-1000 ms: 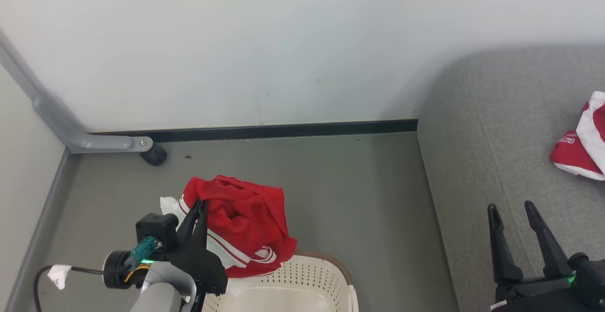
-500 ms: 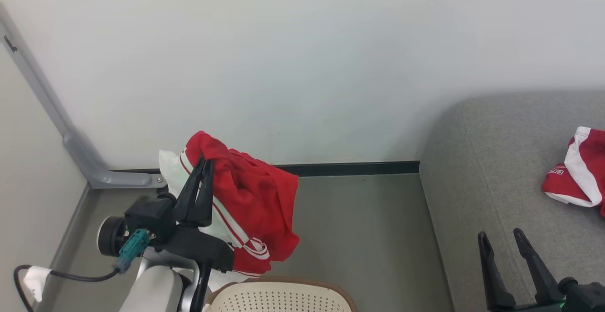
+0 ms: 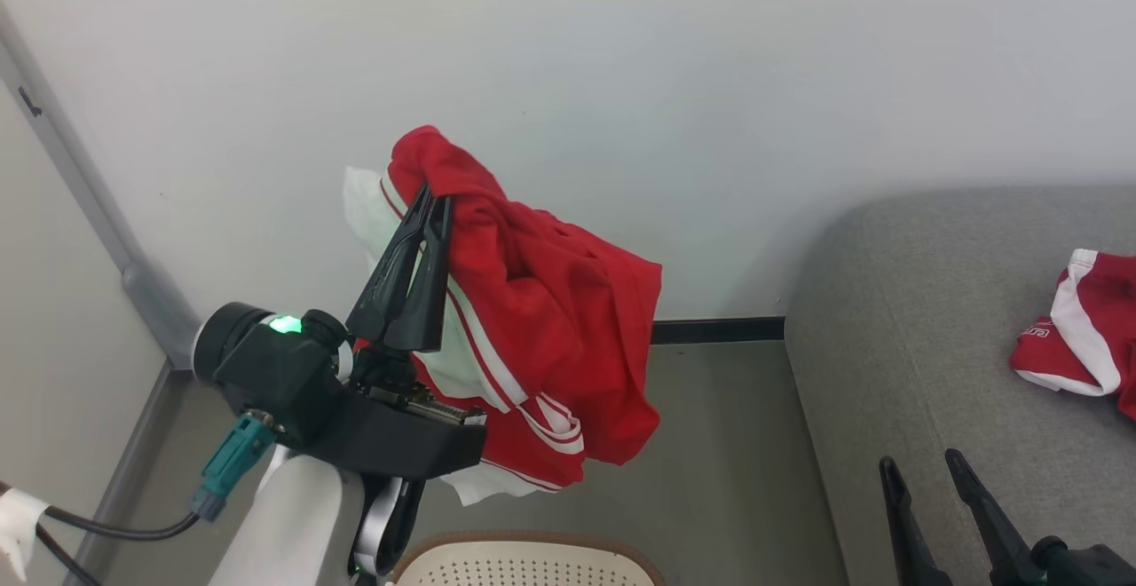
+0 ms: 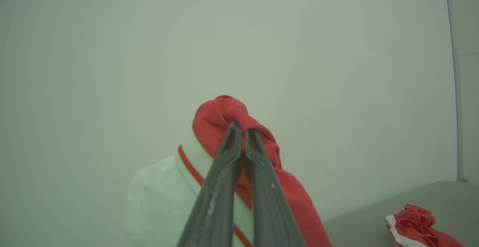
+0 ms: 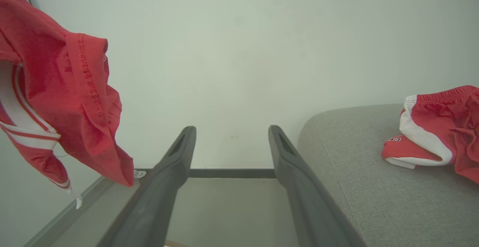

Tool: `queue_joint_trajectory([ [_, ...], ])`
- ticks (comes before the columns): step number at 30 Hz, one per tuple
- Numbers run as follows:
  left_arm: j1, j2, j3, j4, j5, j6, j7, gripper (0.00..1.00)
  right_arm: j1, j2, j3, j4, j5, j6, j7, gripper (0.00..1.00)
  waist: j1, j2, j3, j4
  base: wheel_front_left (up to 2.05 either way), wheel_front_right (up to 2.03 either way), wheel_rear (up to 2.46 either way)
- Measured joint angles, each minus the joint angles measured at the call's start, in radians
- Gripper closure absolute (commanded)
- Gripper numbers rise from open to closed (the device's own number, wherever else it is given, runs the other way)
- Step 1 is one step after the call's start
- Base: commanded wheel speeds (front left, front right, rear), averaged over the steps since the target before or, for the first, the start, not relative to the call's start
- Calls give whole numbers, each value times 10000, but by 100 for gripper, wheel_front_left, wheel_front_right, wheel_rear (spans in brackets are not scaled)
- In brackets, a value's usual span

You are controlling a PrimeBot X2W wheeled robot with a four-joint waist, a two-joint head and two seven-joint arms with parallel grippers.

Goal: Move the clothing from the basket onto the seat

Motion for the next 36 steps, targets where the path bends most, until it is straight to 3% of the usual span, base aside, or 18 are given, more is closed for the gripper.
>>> queue_joint_trajectory([
  [13, -38, -90, -769, -1503, -159, -171, 920, 100, 9, 128, 546, -543, -12, 100, 176, 0, 0, 0, -10, -87, 0, 0, 0],
  [23, 118, -102, -1206, -1753, -249, -255, 1555, 100, -415, 554, 1689, -1034, -19, 546, 408, 0, 0, 0, 50, -20, 0, 0, 0],
  [36, 80, -155, -1783, -1806, -362, -337, 2004, 100, -1920, 709, 2920, -199, 272, 880, 903, 0, 0, 0, 78, 403, 0, 0, 0],
])
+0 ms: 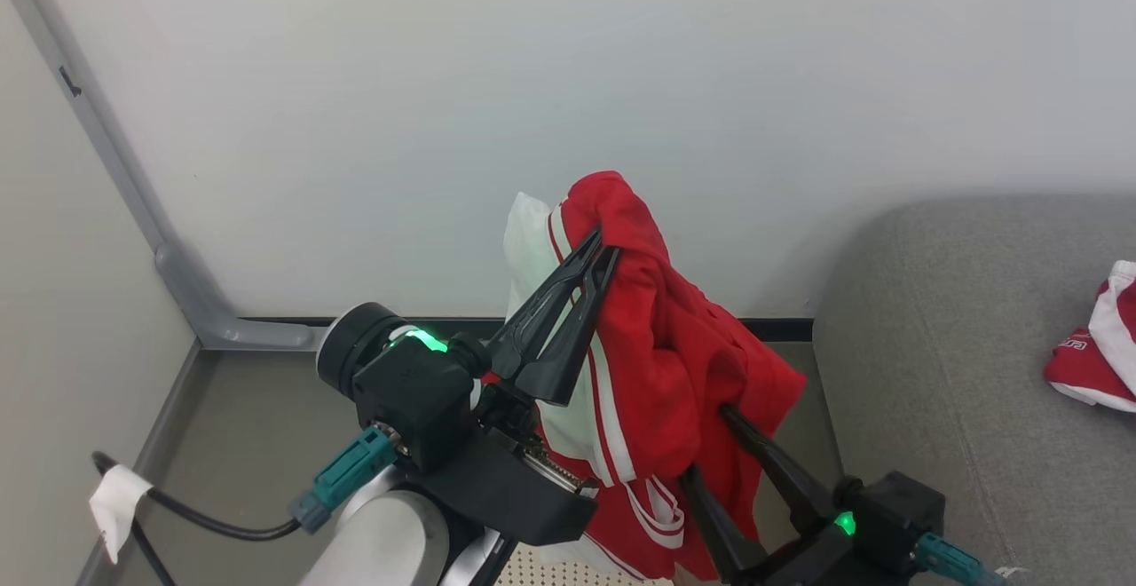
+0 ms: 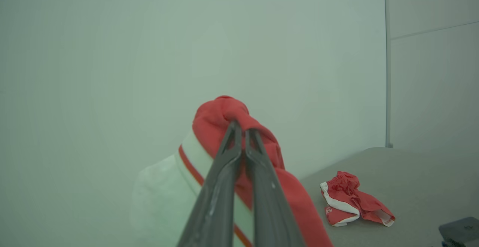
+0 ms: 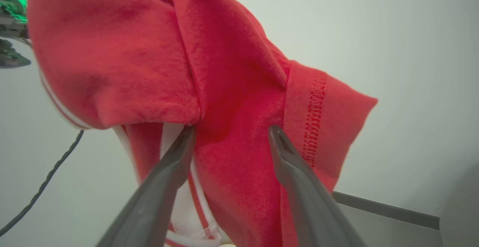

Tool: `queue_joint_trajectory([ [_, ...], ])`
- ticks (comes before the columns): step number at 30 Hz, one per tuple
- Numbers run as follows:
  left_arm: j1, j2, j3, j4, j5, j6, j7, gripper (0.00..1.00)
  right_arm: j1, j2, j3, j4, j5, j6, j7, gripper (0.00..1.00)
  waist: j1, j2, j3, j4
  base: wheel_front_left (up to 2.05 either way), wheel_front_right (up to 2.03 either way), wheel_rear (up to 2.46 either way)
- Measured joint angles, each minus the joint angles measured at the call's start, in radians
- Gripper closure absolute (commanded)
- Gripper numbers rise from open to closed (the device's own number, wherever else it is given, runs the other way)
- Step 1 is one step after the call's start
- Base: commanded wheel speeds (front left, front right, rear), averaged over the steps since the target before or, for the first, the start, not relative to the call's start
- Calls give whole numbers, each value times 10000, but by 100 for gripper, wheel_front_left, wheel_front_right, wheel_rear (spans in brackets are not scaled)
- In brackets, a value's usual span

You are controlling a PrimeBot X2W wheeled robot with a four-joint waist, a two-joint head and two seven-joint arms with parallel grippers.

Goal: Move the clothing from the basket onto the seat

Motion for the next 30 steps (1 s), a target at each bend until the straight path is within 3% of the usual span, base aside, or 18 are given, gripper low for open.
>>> queue_joint_trajectory([
  [17, -32, -8, -376, -257, -272, -15, 401, 100, -2064, 282, 2307, 951, 972, 82, 211, 0, 0, 0, 33, 326, 0, 0, 0],
  [18, -32, -8, -384, -259, -286, -15, 449, 100, -2159, 274, 2395, 980, 1051, 82, 174, 60, 0, 0, 36, 339, 0, 0, 0],
  [19, -32, -10, -391, -259, -286, -15, 458, 100, -2237, 272, 2441, 1024, 1112, 82, 132, 100, 0, 0, 39, 351, 0, 0, 0],
  [30, -32, 4, -378, -267, -349, -15, 635, 100, -2480, -65, 2844, 1244, 1578, 82, -316, 100, 0, 0, 40, 376, 0, 0, 0],
])
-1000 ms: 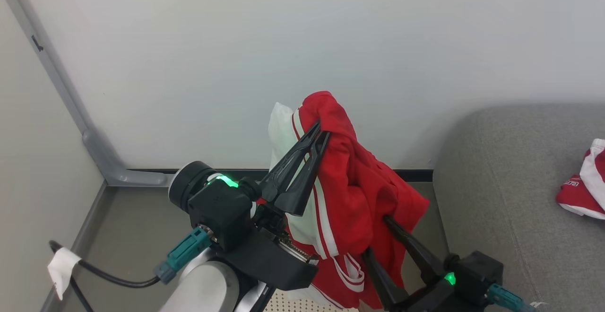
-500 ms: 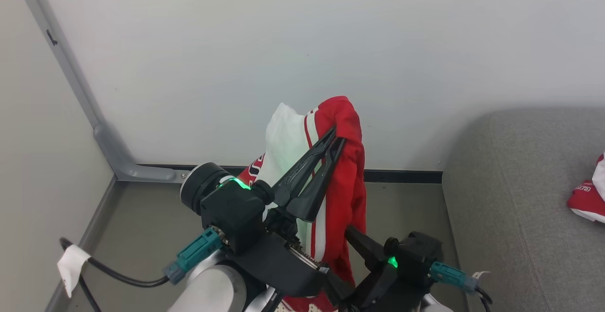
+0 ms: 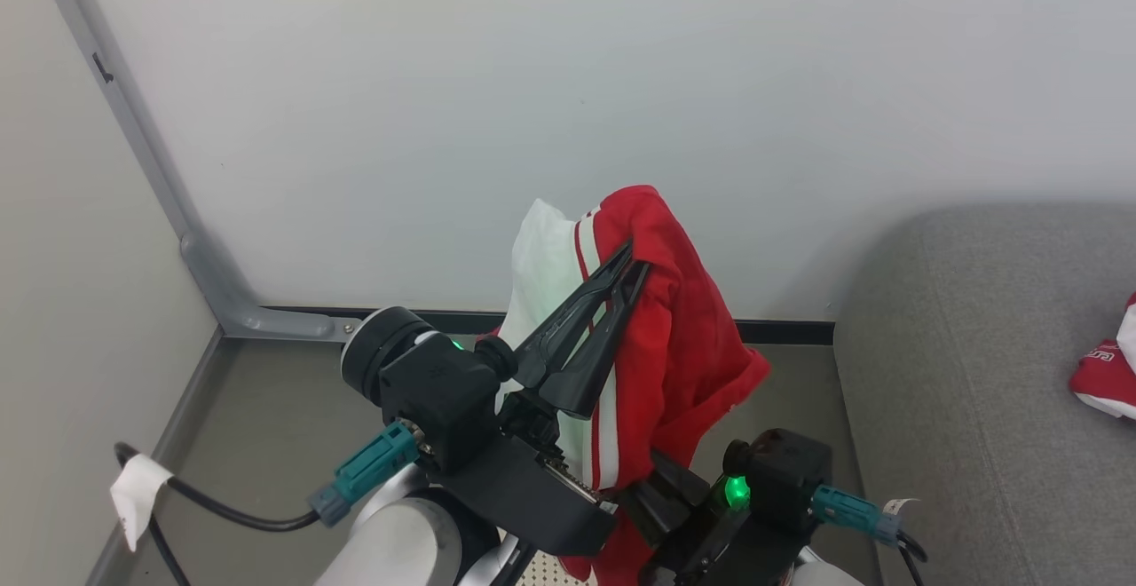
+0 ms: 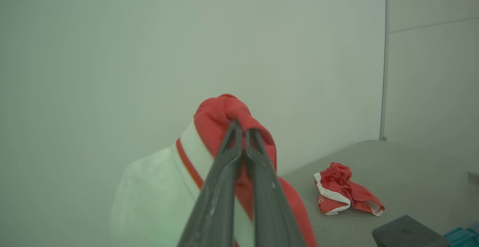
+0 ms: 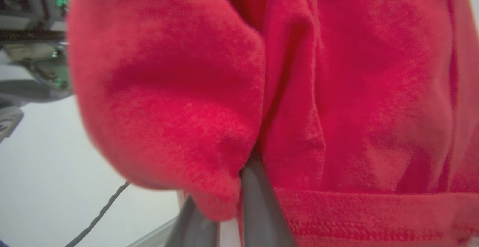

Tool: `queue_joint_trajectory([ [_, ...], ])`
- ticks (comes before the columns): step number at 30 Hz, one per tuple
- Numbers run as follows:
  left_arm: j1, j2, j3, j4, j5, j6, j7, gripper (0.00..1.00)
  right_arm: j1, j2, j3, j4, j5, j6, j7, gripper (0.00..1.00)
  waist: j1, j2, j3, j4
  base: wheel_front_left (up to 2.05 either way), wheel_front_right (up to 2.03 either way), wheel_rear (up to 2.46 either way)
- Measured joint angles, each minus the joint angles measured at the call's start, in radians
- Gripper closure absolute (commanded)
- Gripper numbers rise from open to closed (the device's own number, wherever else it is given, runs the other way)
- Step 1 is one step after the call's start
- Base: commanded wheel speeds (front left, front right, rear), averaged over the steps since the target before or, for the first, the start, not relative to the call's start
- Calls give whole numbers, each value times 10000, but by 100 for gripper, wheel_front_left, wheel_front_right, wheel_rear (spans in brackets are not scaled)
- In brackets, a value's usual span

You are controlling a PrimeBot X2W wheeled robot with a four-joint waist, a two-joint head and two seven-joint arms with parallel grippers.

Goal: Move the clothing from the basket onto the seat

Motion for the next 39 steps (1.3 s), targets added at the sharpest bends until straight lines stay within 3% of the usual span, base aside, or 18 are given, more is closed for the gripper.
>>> queue_joint_trajectory([
  [12, 122, 165, 92, -366, -8, 111, 148, 99, -259, -437, -347, 119, 52, 0, -476, 100, 0, 0, 67, -196, 0, 0, 0],
  [14, 183, 201, 88, -418, -8, 115, 196, 62, -337, -581, -510, 161, 50, 2, -518, 100, 0, 0, 97, -250, 0, 0, 0],
  [16, 316, 234, 73, -420, -8, 138, 236, 15, -380, -702, -713, 165, 50, 2, -569, 100, 0, 0, 130, -304, 0, 0, 0],
  [17, 336, 255, 65, -416, -6, 151, 272, 0, -382, -757, -800, 169, 50, 0, -617, 100, 0, 0, 143, -326, 0, 0, 0],
  [23, 573, 341, -94, -470, 6, 190, 418, 0, -397, -1083, -1338, 219, 33, -90, -748, 100, 0, 0, 183, -468, 0, 0, 0],
  [39, 1697, 773, -886, -654, 203, 188, 786, 0, -581, -2163, -3053, 213, -23, -759, -955, 100, 0, 0, 299, -904, 0, 0, 0],
])
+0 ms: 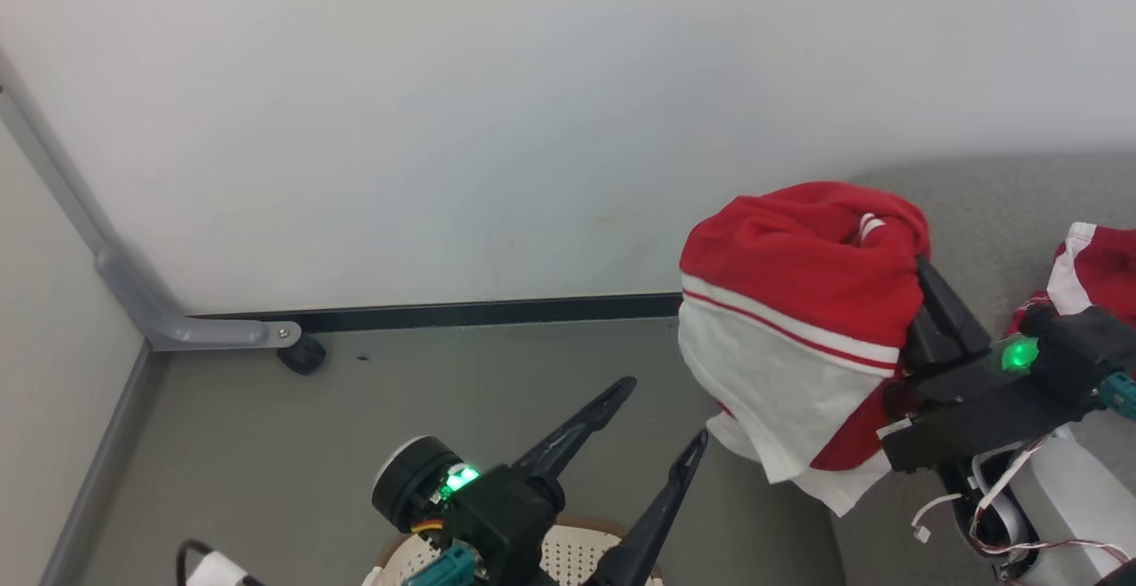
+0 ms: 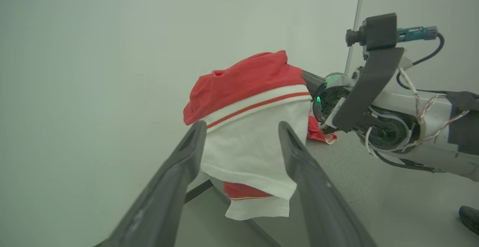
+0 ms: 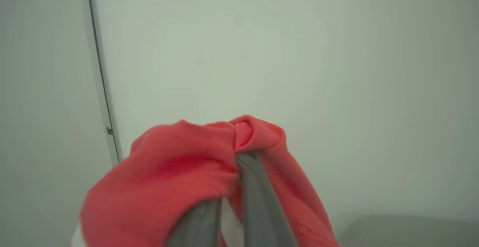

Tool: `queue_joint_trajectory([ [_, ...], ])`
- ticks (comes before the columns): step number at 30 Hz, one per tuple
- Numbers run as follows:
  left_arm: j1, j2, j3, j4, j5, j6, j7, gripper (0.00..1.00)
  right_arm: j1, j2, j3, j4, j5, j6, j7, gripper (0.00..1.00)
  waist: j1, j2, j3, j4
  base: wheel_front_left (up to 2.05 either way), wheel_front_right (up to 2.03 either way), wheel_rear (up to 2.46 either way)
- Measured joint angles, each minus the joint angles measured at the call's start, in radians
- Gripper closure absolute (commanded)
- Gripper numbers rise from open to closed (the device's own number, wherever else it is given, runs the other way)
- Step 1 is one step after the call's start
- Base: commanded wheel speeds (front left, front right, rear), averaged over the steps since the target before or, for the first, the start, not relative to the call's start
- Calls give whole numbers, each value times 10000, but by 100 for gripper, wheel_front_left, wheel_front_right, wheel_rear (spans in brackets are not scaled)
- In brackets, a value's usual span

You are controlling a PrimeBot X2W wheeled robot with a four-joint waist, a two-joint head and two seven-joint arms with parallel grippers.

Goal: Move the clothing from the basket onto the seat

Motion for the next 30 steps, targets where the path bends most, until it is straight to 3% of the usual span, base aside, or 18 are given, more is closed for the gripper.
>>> queue_joint_trajectory([
  [10, 676, 313, -761, -251, 533, -2, 196, 0, 450, -263, -802, -454, 17, -566, -86, 100, 0, 0, 396, -562, 0, 0, 0],
  [30, 681, 907, -826, -600, 1058, -15, 445, 0, 679, -142, -1670, -1060, 46, -1012, -94, 100, 1, 1, 1513, -2599, 0, 0, 0],
])
